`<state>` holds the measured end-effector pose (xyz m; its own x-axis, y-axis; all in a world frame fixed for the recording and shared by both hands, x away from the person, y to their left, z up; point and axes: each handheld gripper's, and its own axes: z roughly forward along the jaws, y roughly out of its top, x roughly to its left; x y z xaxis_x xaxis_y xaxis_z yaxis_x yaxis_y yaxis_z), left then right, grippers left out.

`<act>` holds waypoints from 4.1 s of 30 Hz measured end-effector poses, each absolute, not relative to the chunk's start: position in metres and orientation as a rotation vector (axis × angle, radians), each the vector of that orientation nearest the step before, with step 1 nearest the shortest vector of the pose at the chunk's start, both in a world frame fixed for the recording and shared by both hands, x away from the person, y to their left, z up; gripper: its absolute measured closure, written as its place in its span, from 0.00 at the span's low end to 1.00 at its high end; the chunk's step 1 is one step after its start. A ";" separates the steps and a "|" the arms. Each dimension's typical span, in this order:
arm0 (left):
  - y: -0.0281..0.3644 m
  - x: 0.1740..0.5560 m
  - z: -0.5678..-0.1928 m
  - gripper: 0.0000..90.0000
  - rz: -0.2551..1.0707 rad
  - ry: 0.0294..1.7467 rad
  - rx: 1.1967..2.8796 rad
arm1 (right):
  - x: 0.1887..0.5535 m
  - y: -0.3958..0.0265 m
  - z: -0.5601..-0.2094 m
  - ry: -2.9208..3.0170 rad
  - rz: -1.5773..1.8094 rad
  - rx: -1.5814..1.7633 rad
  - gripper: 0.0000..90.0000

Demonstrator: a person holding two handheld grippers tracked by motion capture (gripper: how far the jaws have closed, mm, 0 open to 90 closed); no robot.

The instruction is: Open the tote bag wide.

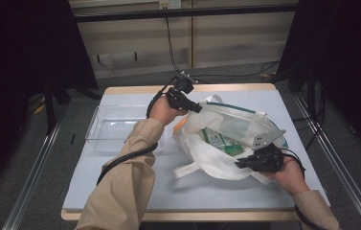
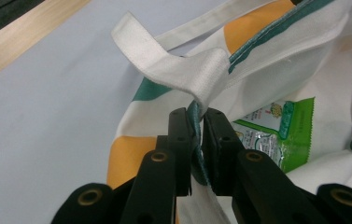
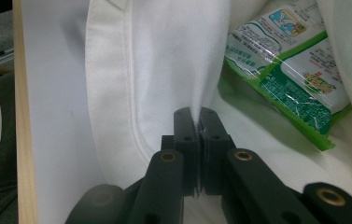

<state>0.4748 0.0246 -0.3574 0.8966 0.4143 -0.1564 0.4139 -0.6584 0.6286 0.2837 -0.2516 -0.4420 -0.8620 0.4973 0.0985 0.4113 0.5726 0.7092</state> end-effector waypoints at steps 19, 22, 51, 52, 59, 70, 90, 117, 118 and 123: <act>0.031 0.467 -0.363 0.76 -0.083 0.582 2.325 | 0.287 -0.257 -0.434 2.595 1.205 0.912 0.76; 0.033 0.463 -0.363 0.68 -0.094 0.549 2.321 | 0.288 -0.258 -0.428 2.573 1.210 0.922 0.71; 0.066 0.427 -0.332 0.56 -0.060 0.451 2.334 | 0.306 -0.253 -0.384 2.496 1.215 0.924 0.83; 0.067 0.426 -0.331 0.58 -0.062 0.442 2.340 | 0.307 -0.253 -0.384 2.491 1.216 0.930 0.86; 0.069 0.415 -0.330 0.76 -0.092 0.414 2.325 | 0.316 -0.257 -0.383 2.484 1.204 0.977 0.98; 0.051 0.401 -0.352 0.89 -0.119 0.367 2.332 | 0.325 -0.253 -0.386 2.472 1.136 0.995 1.00; 0.027 0.391 -0.386 0.95 -0.116 0.374 2.360 | 0.335 -0.258 -0.389 2.388 1.105 1.144 1.00; 0.041 0.395 -0.417 1.00 -0.097 0.477 2.428 | 0.363 -0.268 -0.410 2.343 1.004 1.219 1.00; 0.041 0.396 -0.418 1.00 -0.096 0.473 2.426 | 0.364 -0.268 -0.412 2.335 0.993 1.217 1.00; 0.042 0.397 -0.419 1.00 -0.094 0.458 2.467 | 0.367 -0.268 -0.416 2.331 0.983 1.225 1.00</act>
<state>0.3971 0.0422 -0.4187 0.9374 0.3018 -0.1740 0.3459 -0.7475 0.5671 0.3669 -0.2684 -0.4159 -0.5759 0.8171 0.0271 0.5897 0.3922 0.7059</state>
